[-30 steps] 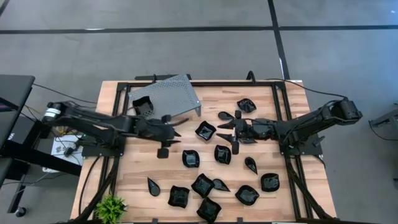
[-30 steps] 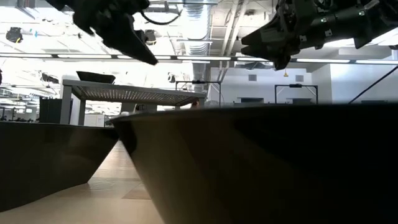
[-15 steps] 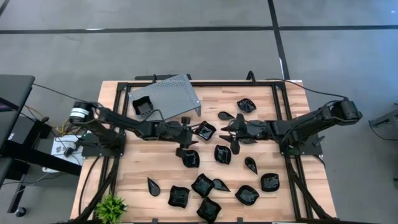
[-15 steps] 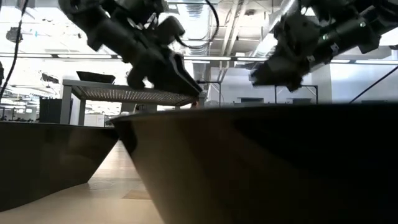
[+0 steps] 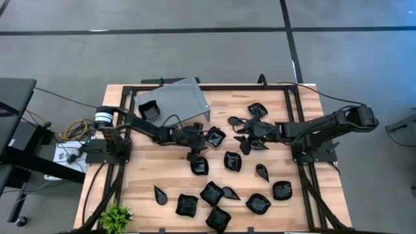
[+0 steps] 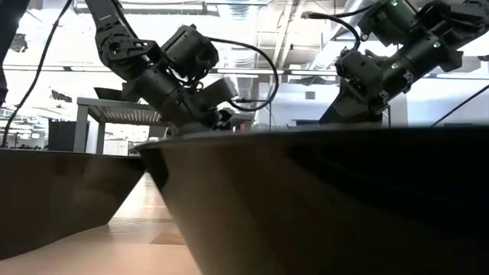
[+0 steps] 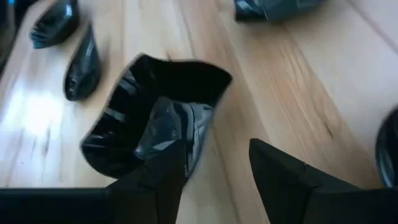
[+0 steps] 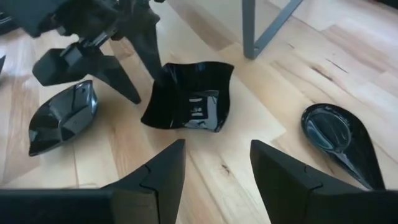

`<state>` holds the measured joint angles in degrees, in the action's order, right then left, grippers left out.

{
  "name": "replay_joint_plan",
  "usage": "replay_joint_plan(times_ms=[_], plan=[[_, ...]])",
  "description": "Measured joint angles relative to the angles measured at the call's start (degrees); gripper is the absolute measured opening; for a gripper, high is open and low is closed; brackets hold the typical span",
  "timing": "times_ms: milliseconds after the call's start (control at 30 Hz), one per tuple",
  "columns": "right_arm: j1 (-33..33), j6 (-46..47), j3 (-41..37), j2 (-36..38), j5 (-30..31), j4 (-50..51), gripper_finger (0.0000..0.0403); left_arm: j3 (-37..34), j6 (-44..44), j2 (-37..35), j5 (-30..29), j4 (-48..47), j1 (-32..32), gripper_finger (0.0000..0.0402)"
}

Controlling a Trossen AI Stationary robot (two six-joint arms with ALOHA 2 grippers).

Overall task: Pick & Place Mini shaped plates
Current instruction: Stack the black distorted square plate on top of the black distorted square plate on the shelf

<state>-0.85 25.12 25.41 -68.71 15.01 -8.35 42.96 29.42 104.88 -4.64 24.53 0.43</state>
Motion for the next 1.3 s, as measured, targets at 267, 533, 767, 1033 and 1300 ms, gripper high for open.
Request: replay_joint_plan(times_ms=[267,533,767,1033,1300], plan=[[0.01,-0.17,0.00,0.00,-2.20,0.04,0.0170,0.04,0.37,0.76,-0.24,0.44,0.00,0.0137],[1.24,-0.20,0.00,0.00,-9.08,0.10,0.0157,0.04,0.36,0.74,-0.25,0.74,0.00,0.0028],[1.34,-0.20,0.00,0.00,-9.08,0.17,0.0146,0.00,0.14,-2.22,-4.06,-0.13,-2.76,0.0009],[1.42,-0.17,0.00,0.00,-8.87,-0.11,0.0142,0.03,-10.09,-16.13,-11.45,-13.99,-11.88,0.0009],[3.63,-0.57,0.00,0.02,-4.67,-2.98,0.0156,0.04,-17.72,-36.35,-11.96,-26.02,-16.40,0.0012]])
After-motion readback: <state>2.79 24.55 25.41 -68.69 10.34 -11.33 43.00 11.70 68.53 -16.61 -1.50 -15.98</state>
